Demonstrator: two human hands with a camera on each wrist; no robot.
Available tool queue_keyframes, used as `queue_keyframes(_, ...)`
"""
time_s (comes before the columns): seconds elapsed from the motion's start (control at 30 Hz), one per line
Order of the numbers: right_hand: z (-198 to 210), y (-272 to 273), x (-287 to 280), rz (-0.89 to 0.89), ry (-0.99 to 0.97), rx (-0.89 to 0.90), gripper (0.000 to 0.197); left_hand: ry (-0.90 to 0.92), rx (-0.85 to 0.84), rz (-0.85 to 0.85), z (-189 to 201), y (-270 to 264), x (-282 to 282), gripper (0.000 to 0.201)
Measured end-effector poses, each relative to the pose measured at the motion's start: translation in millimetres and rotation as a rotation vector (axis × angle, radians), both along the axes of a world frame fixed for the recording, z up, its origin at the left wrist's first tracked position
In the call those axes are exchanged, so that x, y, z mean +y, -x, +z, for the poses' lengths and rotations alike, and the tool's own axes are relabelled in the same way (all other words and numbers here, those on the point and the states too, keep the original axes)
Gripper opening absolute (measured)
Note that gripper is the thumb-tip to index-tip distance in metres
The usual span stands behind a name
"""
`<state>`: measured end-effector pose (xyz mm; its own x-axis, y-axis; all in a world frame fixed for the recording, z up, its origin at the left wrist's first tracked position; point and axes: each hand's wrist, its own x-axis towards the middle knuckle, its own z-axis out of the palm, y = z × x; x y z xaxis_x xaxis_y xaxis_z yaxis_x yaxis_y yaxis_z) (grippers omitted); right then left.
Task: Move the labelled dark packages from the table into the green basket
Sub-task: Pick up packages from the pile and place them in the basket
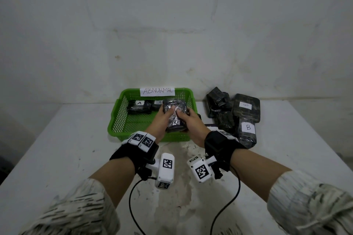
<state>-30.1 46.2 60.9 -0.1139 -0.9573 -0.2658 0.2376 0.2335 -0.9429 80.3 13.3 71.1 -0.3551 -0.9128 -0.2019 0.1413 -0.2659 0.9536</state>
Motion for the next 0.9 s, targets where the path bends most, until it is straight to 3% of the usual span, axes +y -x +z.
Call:
queue_keyframes(0.5,-1,12,6,0.011,0.097,0.126,0.072,-0.022,-0.022,-0.03,-5,-7,-2,0.037)
queue_keyframes(0.57,-2,13,6,0.0,0.106,0.129,0.067,0.002,-0.074,0.024,-4,-6,-1,0.045)
queue_keyframes(0.63,-1,12,7,-0.009,0.081,0.123,0.051,0.034,-0.156,0.13,-6,-6,-5,0.054)
queue_keyframes(0.7,0,12,5,-0.024,0.042,0.121,0.034,0.059,-0.18,0.165,-6,-8,-7,0.049)
queue_keyframes(0.83,-2,13,-3,-0.056,0.045,0.178,0.029,0.018,-0.11,0.064,2,-6,-2,0.031)
queue_keyframes(0.9,-3,9,-8,-0.083,0.059,0.219,0.029,0.016,-0.106,0.009,9,-3,2,0.033)
